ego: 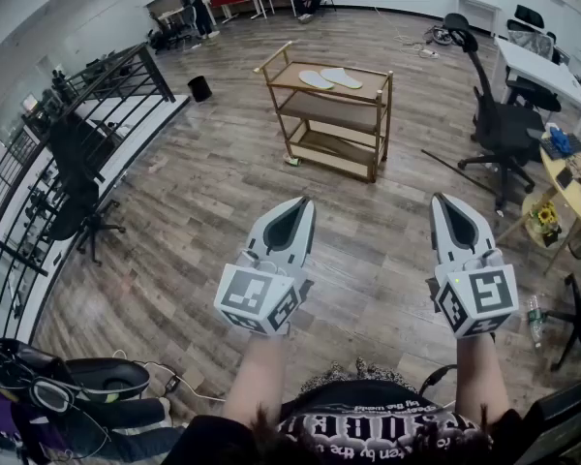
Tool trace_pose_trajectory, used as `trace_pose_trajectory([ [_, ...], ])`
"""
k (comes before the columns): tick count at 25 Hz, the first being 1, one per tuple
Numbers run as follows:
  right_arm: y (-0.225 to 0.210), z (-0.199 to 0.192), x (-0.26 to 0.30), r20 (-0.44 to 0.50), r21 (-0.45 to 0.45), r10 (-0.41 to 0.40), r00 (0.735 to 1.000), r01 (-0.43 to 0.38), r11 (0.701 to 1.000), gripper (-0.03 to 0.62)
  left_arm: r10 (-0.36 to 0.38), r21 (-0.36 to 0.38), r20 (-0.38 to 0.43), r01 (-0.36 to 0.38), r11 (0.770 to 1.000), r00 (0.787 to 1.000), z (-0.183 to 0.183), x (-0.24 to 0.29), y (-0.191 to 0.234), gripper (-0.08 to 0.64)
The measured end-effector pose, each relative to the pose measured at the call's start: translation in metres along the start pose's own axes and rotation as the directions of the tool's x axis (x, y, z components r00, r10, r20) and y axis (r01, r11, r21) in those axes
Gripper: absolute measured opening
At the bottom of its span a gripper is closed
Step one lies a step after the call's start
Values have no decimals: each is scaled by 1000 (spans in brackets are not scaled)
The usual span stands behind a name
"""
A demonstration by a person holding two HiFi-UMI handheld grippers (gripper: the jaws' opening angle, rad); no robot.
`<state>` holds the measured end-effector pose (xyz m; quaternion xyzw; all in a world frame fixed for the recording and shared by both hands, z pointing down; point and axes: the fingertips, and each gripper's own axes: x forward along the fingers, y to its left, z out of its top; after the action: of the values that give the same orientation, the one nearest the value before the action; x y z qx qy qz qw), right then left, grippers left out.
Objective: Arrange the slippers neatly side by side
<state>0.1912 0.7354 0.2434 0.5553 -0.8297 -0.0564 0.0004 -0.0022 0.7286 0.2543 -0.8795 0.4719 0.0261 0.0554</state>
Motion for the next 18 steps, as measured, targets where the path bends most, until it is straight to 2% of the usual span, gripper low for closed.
trace_pose_trajectory([
  [4,-1,-14,-11,-35,50,-34,999,36,998,5,8,-26,-18,-9,1000,1000,-5,-11,-2,-7],
  [18,-1,-16,-15,-34,45,-31,999,33,998,5,22,-47,-33,-24,999,999,-14,-17,-1,-8],
])
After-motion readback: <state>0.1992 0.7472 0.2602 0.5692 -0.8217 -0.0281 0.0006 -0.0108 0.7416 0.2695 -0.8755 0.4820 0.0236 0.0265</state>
